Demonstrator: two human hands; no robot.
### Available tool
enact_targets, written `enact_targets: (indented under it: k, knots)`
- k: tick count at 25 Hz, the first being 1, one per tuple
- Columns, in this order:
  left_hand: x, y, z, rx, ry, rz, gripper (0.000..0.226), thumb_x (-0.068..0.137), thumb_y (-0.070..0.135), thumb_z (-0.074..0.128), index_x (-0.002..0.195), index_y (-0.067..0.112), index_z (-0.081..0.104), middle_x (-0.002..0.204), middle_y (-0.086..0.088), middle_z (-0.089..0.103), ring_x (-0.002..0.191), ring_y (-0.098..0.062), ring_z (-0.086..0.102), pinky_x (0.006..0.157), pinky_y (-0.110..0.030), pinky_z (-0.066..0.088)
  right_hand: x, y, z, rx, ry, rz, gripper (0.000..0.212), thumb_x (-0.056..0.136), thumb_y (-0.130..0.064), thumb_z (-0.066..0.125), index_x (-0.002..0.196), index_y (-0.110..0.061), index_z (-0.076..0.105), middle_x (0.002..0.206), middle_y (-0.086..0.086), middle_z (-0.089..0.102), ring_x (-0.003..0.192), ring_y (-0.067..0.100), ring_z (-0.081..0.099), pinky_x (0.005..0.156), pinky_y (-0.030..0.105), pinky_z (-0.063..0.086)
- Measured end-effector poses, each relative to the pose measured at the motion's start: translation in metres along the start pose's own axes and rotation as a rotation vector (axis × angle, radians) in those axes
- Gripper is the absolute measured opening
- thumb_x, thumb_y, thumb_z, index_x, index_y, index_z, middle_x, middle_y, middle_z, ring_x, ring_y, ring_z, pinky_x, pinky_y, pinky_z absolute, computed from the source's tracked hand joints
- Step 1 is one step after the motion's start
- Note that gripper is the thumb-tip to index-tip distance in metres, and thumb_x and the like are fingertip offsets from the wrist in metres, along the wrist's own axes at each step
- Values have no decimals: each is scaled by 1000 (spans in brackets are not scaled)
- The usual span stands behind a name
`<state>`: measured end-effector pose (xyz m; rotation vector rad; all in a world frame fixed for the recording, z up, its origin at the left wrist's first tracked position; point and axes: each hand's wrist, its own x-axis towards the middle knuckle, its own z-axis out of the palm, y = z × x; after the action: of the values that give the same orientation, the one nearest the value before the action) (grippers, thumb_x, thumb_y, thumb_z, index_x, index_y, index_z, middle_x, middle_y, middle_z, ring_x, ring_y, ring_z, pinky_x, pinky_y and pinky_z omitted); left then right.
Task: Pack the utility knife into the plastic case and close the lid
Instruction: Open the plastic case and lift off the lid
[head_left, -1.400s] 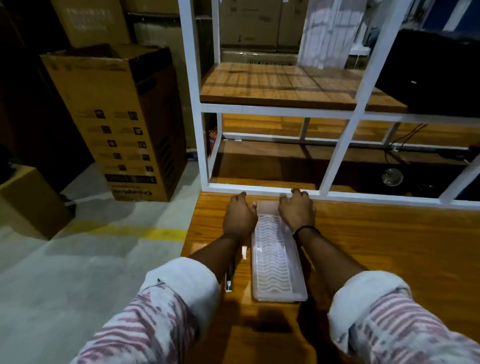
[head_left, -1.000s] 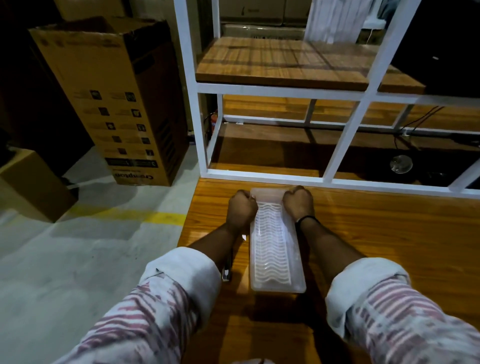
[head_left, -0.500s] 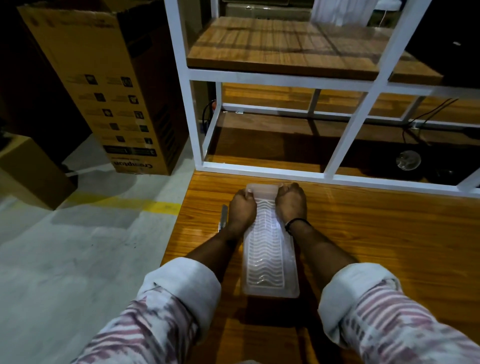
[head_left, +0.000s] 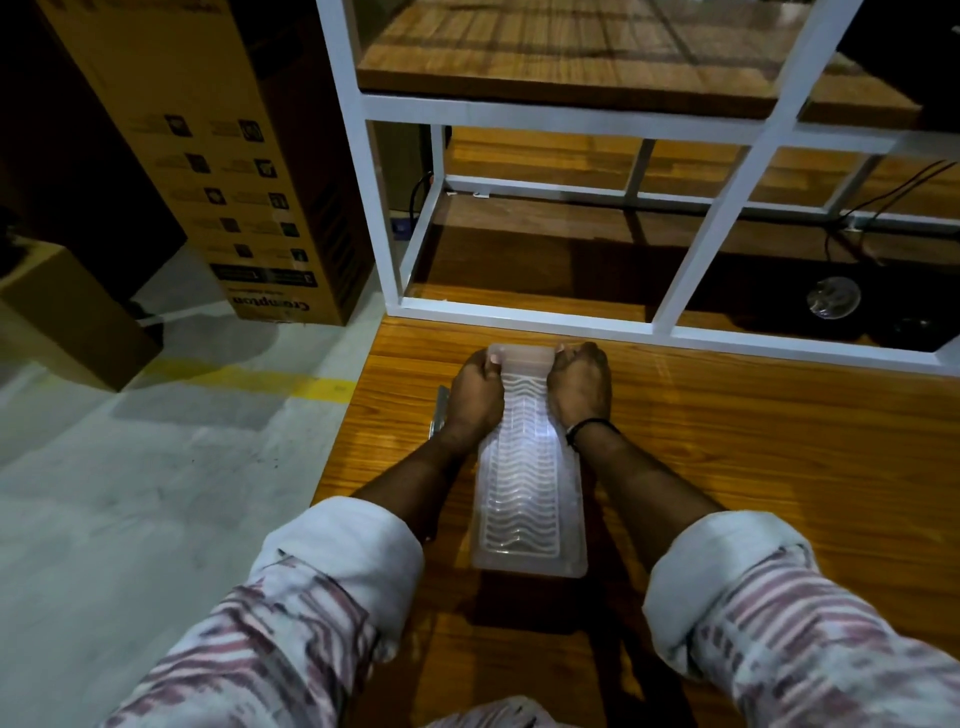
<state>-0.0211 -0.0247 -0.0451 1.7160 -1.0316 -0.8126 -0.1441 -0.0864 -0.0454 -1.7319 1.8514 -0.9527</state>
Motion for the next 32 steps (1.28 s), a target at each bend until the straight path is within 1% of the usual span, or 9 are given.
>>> enact_targets:
  k: [7, 11, 16, 18, 21, 24, 26, 30, 32]
  knots:
    - [2, -2, 1, 7, 27, 20, 40, 107, 36, 40, 121, 11, 68, 115, -13, 75, 102, -30, 69, 84, -35, 55, 1, 4, 4, -76, 43, -80, 44, 102, -34, 42, 115, 4, 62, 115, 22, 65, 107, 38, 60, 90, 42, 48]
    - [2, -4, 0, -14, 27, 19, 41, 107, 38, 40, 119, 12, 69, 112, -11, 75, 101, -28, 70, 87, -41, 59, 1, 4, 7, -38, 72, -83, 41, 102, -32, 45, 114, 3, 63, 115, 22, 66, 106, 36, 61, 89, 41, 50]
    - [-6, 7, -5, -12, 24, 14, 37, 107, 33, 41, 113, 11, 70, 108, -8, 75, 97, -26, 69, 81, -35, 55, 1, 2, -3, 90, -8, 0, 41, 102, -33, 48, 115, 2, 63, 119, 24, 64, 111, 40, 58, 93, 40, 46]
    - [-20, 8, -13, -46, 40, 17, 32, 106, 32, 44, 115, 12, 69, 109, -4, 75, 97, -17, 69, 80, -29, 54, -5, 7, -14, 143, -44, 47, 42, 99, -39, 48, 107, -1, 65, 114, 22, 65, 107, 39, 60, 91, 39, 48]
    - [-62, -2, -25, -172, -18, -30, 13, 104, 29, 53, 99, 26, 65, 95, 8, 71, 83, 5, 67, 68, -14, 51, -41, 26, -31, 131, -92, 113, 39, 95, -44, 48, 91, -8, 63, 101, 19, 66, 97, 36, 61, 81, 39, 48]
    - [-93, -18, -26, -42, -60, -61, 23, 103, 32, 51, 118, 20, 65, 110, 5, 70, 94, -9, 65, 70, -15, 46, -89, 34, -40, 90, -106, 56, 35, 96, -42, 49, 86, -10, 60, 95, 14, 65, 95, 31, 59, 77, 32, 39]
    - [-100, -25, -24, 18, -61, -22, 35, 103, 37, 48, 129, 18, 62, 118, 2, 70, 102, -15, 66, 78, -24, 52, -108, 29, -41, 95, -77, 11, 38, 98, -42, 47, 91, -8, 62, 96, 12, 66, 96, 29, 58, 80, 33, 41]
    - [-104, -26, -25, 0, -89, 95, 36, 106, 34, 45, 135, 18, 58, 123, 0, 70, 106, -12, 66, 82, -20, 53, -113, 22, -40, 16, -9, -46, 44, 97, -44, 44, 97, -5, 64, 100, 14, 66, 99, 32, 59, 85, 37, 43]
    - [-106, -24, -27, 2, -81, 126, 35, 106, 32, 45, 136, 19, 56, 124, 2, 70, 108, -10, 66, 86, -25, 55, -113, 21, -41, -22, 11, -64, 47, 97, -45, 44, 98, -3, 64, 100, 17, 67, 99, 34, 60, 86, 40, 45]
